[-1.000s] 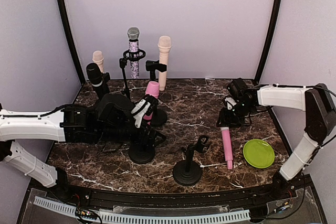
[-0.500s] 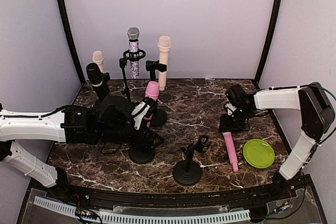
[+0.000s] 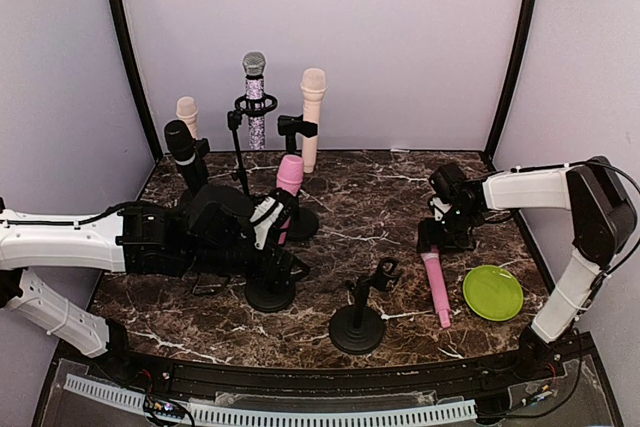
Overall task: Remove the microphone from the stand
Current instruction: Place the microphone at the center of the board, then pick up the microphone stand with the microphone from the center of the board.
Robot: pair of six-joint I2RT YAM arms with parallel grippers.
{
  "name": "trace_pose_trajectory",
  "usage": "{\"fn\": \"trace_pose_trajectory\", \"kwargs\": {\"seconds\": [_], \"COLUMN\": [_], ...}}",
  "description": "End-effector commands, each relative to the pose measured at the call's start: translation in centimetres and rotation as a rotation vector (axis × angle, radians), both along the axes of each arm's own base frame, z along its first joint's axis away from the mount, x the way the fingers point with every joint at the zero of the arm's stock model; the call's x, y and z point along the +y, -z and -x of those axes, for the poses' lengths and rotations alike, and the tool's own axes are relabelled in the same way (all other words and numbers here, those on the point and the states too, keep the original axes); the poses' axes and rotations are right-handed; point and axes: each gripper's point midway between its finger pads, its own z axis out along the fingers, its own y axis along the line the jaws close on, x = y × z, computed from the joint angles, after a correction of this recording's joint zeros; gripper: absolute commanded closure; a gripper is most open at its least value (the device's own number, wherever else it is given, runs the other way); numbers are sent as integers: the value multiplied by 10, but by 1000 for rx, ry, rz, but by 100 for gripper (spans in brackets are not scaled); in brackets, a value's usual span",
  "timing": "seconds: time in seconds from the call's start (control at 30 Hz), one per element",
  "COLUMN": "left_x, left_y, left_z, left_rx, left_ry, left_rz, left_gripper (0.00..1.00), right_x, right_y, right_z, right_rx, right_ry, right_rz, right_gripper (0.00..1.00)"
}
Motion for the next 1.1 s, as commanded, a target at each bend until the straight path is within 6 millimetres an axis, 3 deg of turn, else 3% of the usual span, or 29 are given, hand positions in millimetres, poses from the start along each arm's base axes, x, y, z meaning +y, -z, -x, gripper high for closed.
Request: {"fn": "trace_pose_trajectory", "kwargs": {"seconds": [0.0, 0.23, 0.4, 0.6, 0.8, 1.07], "left_x": [12, 16, 17, 17, 23, 24], "left_y": [-3, -6, -3, 0, 14, 7], "left_z": [-2, -5, -3, -4, -5, -2], "left_rx": [1, 2, 21, 37, 54, 50], "left_ry": [-35, -59, -66, -72, -85, -71], "left_rz": [-7, -27, -12, 3, 0, 39], "left_gripper": [24, 24, 23, 24, 24, 24], "right_x": [-6, -6, 5, 35, 86, 173], "right_y": [-20, -70, -127, -216, -282, -322], "right_z": [-11, -21, -24, -15, 14, 60], "right_rx": [-70, -171, -278, -445, -548, -582], "right_ry": [18, 14, -9, -41, -129, -318], "right_rz": [26, 10, -82, -274, -407, -656], "right_gripper": [32, 20, 14, 11, 11, 11]}}
